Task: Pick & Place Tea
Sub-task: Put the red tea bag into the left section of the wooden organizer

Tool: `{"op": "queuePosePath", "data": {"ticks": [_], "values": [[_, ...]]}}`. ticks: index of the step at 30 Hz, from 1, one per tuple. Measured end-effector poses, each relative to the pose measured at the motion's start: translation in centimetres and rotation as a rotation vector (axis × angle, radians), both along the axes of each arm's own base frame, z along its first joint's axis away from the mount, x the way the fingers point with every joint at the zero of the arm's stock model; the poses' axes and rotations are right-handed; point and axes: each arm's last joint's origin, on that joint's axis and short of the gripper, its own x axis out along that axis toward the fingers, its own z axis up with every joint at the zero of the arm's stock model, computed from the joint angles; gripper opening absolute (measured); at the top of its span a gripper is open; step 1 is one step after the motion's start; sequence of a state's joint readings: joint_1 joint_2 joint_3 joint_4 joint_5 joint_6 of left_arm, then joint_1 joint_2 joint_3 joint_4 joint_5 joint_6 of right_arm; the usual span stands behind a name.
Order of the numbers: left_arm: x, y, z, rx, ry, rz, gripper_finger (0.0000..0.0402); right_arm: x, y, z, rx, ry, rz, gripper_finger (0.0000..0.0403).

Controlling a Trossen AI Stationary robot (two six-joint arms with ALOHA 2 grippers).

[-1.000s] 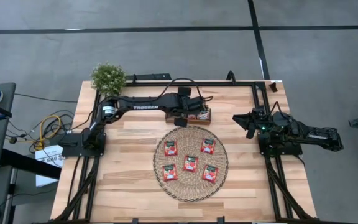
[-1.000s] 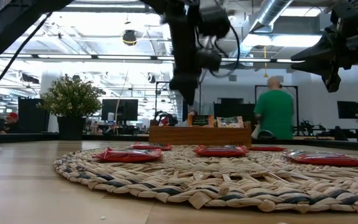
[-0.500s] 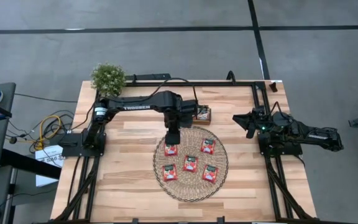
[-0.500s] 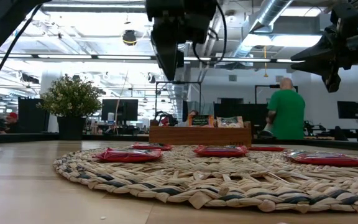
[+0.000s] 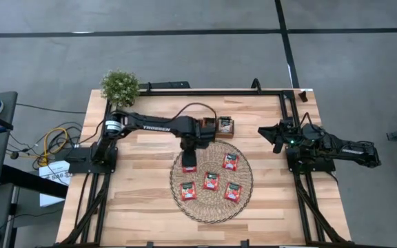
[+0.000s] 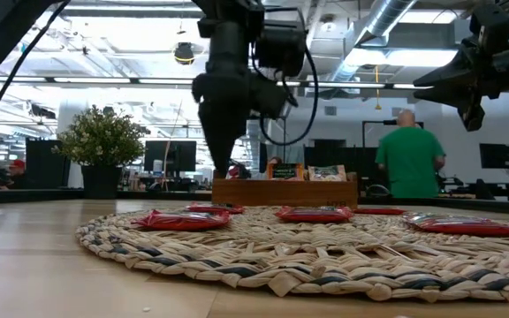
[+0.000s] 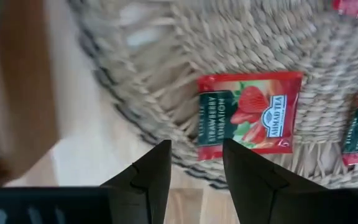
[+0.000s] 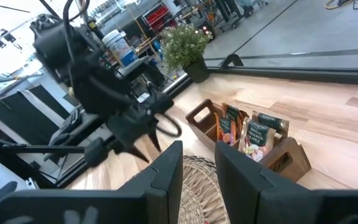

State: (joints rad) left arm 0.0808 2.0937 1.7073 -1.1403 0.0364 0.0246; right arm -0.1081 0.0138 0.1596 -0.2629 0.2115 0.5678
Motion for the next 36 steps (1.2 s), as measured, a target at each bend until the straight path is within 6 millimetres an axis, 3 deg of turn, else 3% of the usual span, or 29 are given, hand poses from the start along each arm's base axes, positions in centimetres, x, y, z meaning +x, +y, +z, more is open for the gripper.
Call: {"op": "queuePosePath", "data": {"ticks": [8,24,36], "values": [[-0.6,-2.0,-3.0,0.041,0.001,-0.052,0.0136,0.0,0.0,-0.2,0.003,0.024,0.002,0.0087],[0.0,-2.2,-3.1,0.111,-0.060,-0.036,0.0136,0.0,0.0,-0.2,0.003,0.024,0.003,0.0087],[-1.1,-2.2,-5.0,0.112,-0.017,-0.019,0.0136,-0.1,0.0,-0.7,0.007,0.069,0.003,0.0087]]}}
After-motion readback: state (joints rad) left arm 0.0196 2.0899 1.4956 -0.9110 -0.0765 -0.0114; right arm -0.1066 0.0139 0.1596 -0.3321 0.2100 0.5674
